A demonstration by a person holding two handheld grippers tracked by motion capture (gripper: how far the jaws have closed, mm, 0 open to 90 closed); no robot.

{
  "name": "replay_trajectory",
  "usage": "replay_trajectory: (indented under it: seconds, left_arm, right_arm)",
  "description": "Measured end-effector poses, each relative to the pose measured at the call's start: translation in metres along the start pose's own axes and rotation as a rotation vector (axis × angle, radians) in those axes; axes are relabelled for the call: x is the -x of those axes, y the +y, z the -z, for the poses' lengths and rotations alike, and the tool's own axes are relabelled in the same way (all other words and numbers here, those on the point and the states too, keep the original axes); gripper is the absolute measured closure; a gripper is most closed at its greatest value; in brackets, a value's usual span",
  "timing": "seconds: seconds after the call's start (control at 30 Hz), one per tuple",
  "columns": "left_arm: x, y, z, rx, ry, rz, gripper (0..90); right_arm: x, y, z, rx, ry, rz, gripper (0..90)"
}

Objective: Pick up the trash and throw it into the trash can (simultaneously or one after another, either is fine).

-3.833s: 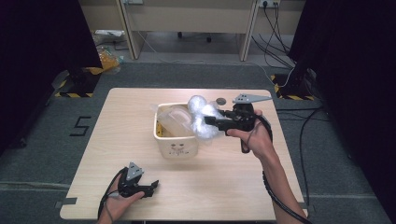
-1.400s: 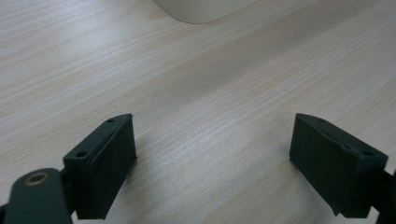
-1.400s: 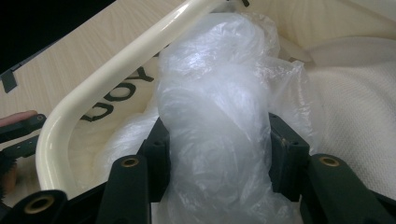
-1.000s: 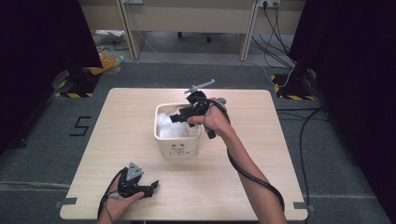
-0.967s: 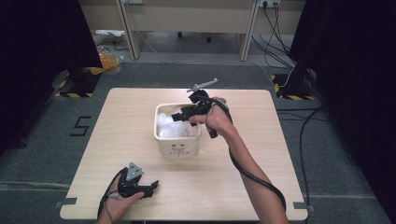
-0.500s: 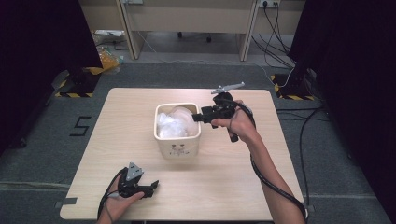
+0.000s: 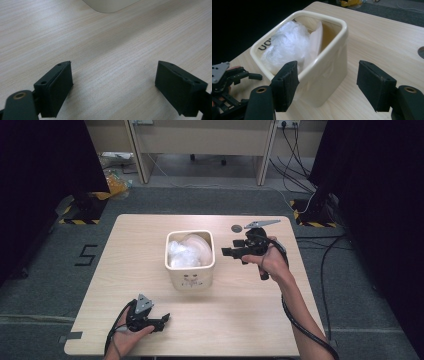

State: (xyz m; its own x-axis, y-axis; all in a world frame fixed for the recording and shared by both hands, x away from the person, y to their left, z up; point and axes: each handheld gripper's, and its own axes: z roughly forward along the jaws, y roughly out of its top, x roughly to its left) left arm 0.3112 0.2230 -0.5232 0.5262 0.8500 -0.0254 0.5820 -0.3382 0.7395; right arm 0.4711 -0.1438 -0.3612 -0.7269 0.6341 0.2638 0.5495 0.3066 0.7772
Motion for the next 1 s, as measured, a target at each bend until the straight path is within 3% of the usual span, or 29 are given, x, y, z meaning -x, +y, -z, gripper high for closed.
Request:
replay_trajectory:
  seconds: [0.63, 1.0]
  left_arm:
    - [0.000, 0.000, 0.000, 0.002, 0.001, 0.001, 13.6]
    - [0.000, 0.000, 0.000, 0.003, 0.001, 0.003, 13.6]
  right_arm:
    - [0.012, -0.040, 0.027, 0.035, -0.076, -0.015, 31.0]
    - [0.013, -0.067, 0.035, 0.044, -0.089, -0.025, 30.9]
